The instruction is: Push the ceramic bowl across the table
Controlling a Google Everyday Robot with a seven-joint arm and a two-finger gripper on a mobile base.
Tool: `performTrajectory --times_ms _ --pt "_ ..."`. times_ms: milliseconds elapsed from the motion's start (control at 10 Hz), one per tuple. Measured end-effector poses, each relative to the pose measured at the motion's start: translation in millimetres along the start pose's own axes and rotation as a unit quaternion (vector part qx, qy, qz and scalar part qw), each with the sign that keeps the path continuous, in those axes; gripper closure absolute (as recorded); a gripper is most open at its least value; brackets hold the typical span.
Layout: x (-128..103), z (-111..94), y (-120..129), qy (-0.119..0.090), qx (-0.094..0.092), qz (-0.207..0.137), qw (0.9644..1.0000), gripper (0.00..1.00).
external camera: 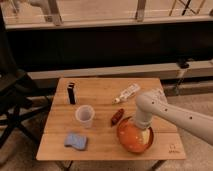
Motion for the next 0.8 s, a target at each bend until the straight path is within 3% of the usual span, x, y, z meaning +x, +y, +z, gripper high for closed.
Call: performTrajectory --times_ms 800 --pt "-15.7 8.1 -13.6 0.0 0.004 -0.03 0.9995 0.2"
